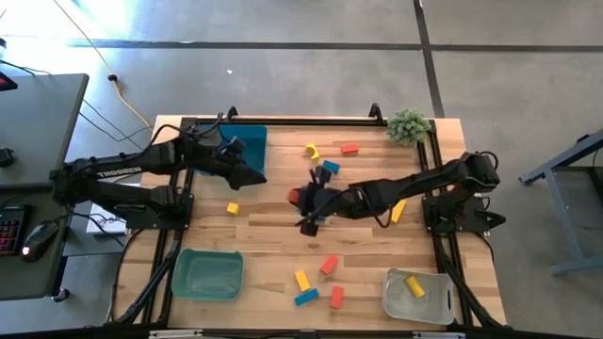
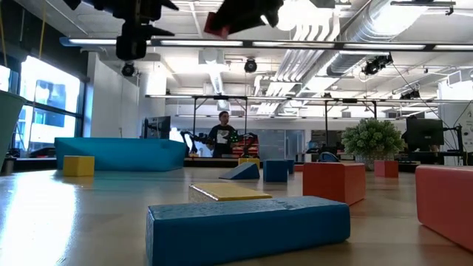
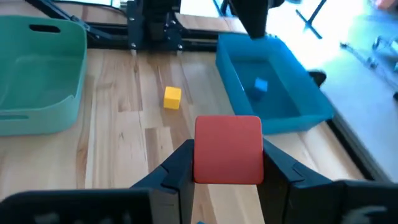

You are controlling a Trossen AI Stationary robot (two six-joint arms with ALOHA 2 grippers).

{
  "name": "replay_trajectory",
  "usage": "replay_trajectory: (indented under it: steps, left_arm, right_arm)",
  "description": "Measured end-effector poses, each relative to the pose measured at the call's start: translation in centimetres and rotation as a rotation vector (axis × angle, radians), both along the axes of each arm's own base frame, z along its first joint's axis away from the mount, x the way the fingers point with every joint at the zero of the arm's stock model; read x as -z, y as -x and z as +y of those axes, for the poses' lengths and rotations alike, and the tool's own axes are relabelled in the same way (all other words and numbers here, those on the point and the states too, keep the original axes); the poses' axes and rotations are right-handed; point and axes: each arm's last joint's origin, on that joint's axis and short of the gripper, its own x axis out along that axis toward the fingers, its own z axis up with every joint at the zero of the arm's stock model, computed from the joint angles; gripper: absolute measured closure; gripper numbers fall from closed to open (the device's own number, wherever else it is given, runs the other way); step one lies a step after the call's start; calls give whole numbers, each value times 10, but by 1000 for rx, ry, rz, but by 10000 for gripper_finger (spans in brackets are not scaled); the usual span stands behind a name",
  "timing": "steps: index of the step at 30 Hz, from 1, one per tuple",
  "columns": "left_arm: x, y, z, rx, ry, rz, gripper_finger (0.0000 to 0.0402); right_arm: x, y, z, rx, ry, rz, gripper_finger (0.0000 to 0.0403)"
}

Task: Sort & place blocks by color
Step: Put the orange block into the green bin

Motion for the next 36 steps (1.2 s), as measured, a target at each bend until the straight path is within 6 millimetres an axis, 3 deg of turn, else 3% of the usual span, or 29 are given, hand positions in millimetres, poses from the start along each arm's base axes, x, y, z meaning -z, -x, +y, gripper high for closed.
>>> replay_trajectory:
  steps: [8, 19, 31, 36]
  left_arm:
    - [6, -24, -13, -34, 22, -8, 216]
    - [20, -54, -15, -49, 54, -30, 216]
    - [31, -67, -11, -64, 69, -21, 217]
    - [31, -67, -11, -64, 66, -14, 250]
  right_arm:
    - [-3, -19, 10, 1, 175, 26, 301]
    - [-3, -19, 2, 43, 195, 36, 301]
    - [-2, -19, -1, 47, 201, 54, 301]
    - [0, -18, -6, 64, 186, 73, 301]
